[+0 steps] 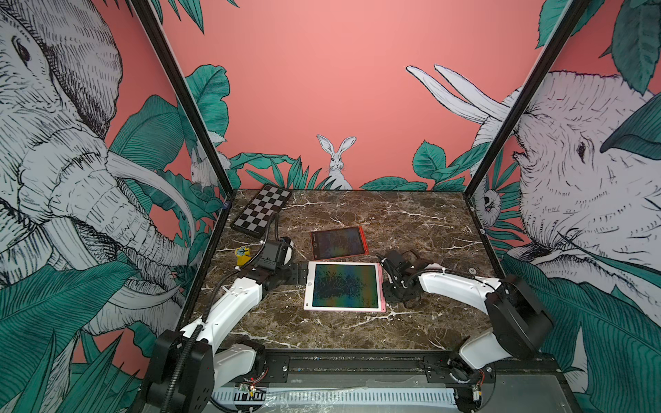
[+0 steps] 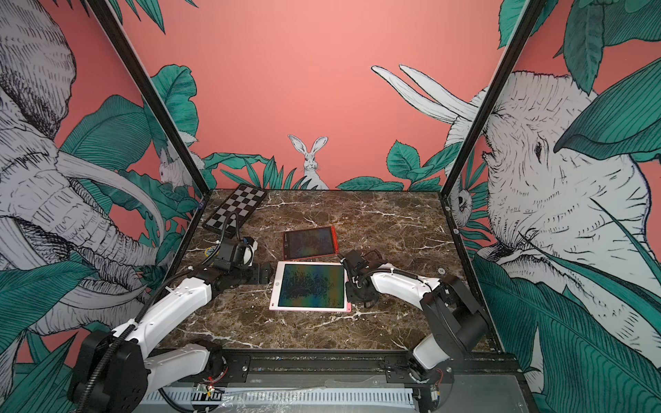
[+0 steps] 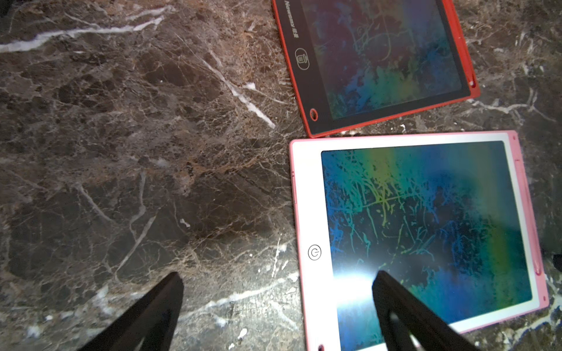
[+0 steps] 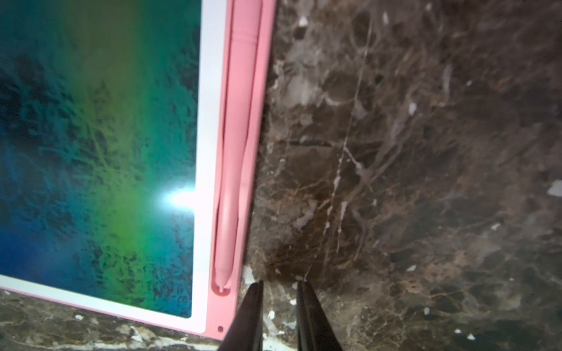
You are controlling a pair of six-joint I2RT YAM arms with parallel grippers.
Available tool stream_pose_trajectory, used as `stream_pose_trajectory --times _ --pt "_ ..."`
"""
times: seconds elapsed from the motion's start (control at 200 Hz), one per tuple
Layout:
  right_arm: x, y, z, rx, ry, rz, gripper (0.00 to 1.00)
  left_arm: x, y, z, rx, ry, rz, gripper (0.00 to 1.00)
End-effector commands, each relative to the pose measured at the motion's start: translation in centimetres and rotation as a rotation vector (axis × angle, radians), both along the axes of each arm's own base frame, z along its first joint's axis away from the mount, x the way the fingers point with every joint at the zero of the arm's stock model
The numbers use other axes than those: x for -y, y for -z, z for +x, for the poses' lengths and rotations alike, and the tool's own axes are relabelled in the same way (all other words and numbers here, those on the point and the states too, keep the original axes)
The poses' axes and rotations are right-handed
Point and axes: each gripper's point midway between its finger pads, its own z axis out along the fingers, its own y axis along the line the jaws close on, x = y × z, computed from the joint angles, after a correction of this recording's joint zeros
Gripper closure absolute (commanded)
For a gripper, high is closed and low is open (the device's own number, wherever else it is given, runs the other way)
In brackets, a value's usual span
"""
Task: Place the stylus back onto the writing tablet
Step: Place the stylus on the writing tablet.
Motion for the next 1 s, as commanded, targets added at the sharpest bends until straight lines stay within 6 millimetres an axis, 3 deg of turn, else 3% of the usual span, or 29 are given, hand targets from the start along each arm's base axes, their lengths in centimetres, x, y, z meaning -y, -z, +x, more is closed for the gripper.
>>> stream_pose_trajectory --times 0.0,0.65,0.705,0.995 --pt "-0.7 -0.5 -0.1 0.016 0.013 0.025 0.75 0.2 0.4 -0.3 -0.011 -0.004 -0.015 0.01" --pt "-2.2 -0.4 1.3 0.027 -0.028 0.003 0.69 0.2 0.6 -0.3 -0.014 -0.001 -0.01 0.01" --pt "-2.0 0.7 1.1 0.004 -0.032 -0.028 0.69 0.1 0.5 -0.2 -0.012 -0.002 -0.01 0.01" --pt "-1.6 1.9 0.8 -0.019 -0.035 -0.056 0.7 0.2 0.3 -0.1 -0.006 0.0 -0.007 0.01"
